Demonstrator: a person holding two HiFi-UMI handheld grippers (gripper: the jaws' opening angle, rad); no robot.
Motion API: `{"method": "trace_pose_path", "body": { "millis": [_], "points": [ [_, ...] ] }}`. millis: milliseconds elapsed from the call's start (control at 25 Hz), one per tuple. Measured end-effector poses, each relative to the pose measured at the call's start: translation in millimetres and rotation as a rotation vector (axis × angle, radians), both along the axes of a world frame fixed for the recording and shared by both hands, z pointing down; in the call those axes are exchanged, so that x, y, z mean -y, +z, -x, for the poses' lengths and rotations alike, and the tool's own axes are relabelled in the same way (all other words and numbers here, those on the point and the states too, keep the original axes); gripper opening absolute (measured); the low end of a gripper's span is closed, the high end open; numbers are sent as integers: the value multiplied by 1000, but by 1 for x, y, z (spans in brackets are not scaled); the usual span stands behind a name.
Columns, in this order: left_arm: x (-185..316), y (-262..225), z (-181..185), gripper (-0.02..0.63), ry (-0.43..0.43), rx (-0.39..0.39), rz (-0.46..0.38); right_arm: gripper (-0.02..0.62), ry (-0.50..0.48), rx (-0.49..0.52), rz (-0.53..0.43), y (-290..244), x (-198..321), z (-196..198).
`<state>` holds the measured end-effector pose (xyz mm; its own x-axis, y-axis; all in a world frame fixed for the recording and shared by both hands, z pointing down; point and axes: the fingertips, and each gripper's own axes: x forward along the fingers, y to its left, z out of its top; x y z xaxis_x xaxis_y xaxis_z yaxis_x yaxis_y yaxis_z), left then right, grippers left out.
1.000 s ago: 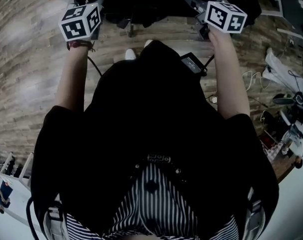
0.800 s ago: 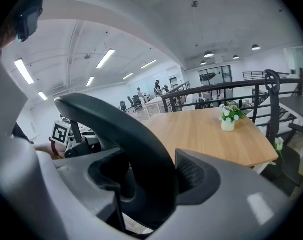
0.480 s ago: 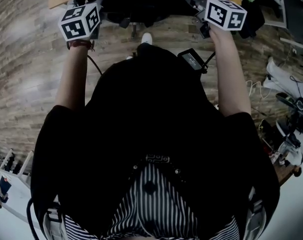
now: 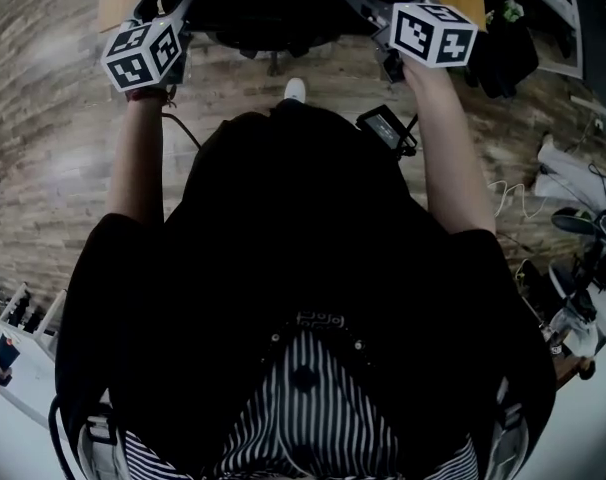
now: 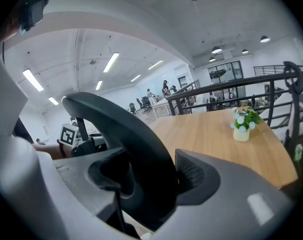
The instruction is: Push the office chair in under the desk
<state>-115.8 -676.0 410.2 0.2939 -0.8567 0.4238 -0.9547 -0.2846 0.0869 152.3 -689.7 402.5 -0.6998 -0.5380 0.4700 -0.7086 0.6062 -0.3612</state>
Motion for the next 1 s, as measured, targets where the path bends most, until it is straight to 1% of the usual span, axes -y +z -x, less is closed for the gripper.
{"method": "trace_pose_path", "body": {
  "millis": [80,240,360,480,640,760,800,880,960,1000],
  "points": [
    [11,2,-2,293,-7,11,-15,285,-13,22,12,3,12,-1],
    [29,5,-1,293,-7,-1,-8,285,-10,10,2,6,27,-1],
    [28,5,1,293,-7,-2,-10,282,-21,-9,12,8,27,1],
    [25,0,1,291,-5,-24,-18,284,-10,-21,18,6,29,1],
    [26,2,0,296,7,-51,7,287,1,-18,21,7,29,-2],
    [18,-2,4,295,37,-70,21,293,8,-20,24,4,24,-2],
    [13,-5,5,316,45,-77,25,293,11,-29,24,2,21,-4],
    [0,-12,6,319,59,-97,24,292,17,-43,15,-6,11,-12],
    [-15,-23,5,303,80,-124,12,293,32,-55,-1,-16,-1,-21],
    [-22,-29,3,276,96,-133,1,291,40,-60,-11,-22,-8,-25]
  ]
}}
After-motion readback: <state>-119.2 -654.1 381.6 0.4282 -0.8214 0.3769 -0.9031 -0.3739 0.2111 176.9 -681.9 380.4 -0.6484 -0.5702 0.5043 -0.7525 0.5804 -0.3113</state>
